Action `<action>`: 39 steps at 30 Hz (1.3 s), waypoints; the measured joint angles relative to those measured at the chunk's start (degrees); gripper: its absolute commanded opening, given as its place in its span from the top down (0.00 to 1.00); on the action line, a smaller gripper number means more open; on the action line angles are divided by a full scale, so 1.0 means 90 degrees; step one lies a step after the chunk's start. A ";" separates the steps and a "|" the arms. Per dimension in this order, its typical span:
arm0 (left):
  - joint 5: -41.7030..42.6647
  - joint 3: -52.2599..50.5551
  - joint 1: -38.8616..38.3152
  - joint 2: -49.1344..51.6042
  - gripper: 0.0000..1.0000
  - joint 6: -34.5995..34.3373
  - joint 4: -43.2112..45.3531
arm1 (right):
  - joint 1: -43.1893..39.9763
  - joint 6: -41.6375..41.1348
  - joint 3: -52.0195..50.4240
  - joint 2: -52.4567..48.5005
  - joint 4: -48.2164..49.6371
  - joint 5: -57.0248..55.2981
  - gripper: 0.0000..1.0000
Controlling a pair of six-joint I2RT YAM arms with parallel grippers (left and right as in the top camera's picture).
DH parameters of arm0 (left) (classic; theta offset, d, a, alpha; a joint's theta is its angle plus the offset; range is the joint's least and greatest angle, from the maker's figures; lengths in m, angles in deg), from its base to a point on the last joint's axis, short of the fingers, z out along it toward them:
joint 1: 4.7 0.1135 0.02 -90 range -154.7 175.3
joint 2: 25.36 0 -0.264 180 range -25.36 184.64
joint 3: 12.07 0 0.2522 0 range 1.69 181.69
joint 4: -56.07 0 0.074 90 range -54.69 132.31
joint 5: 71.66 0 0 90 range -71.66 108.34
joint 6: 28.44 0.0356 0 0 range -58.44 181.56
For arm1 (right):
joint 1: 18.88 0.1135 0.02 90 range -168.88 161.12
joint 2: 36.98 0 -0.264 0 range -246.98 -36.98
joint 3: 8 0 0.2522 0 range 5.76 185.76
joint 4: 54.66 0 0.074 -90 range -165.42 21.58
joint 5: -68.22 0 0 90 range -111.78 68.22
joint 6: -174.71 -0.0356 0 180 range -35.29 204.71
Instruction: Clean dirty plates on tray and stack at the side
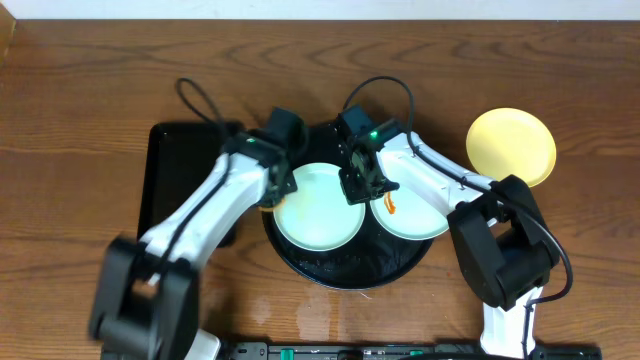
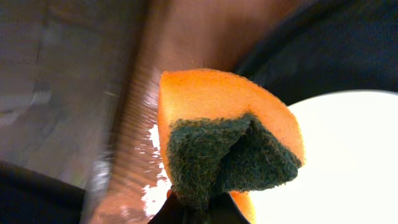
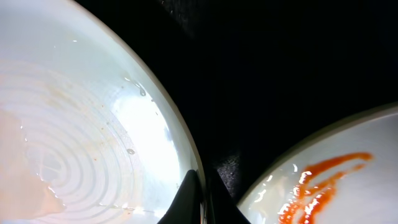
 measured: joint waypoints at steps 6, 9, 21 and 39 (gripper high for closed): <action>-0.0189 0.0000 0.0352 -0.1664 0.93 -0.0002 -0.0396 | 0.0017 0.0158 0.0413 0.0010 -0.0102 -0.0204 0.99; -0.0206 0.0002 0.0806 -0.2249 0.93 -0.0002 -0.0612 | 0.0078 0.0311 0.0687 0.0070 -0.0204 -0.0527 0.99; 0.0046 0.0002 0.2941 -0.2880 0.92 0.0362 -0.1474 | 0.0869 0.1154 0.2008 0.0823 -0.0838 -0.3687 0.99; 0.0517 0.0000 0.3070 -0.2824 0.92 0.0578 -0.1472 | 0.2018 0.1698 0.2086 0.0952 -0.1008 -0.5765 0.99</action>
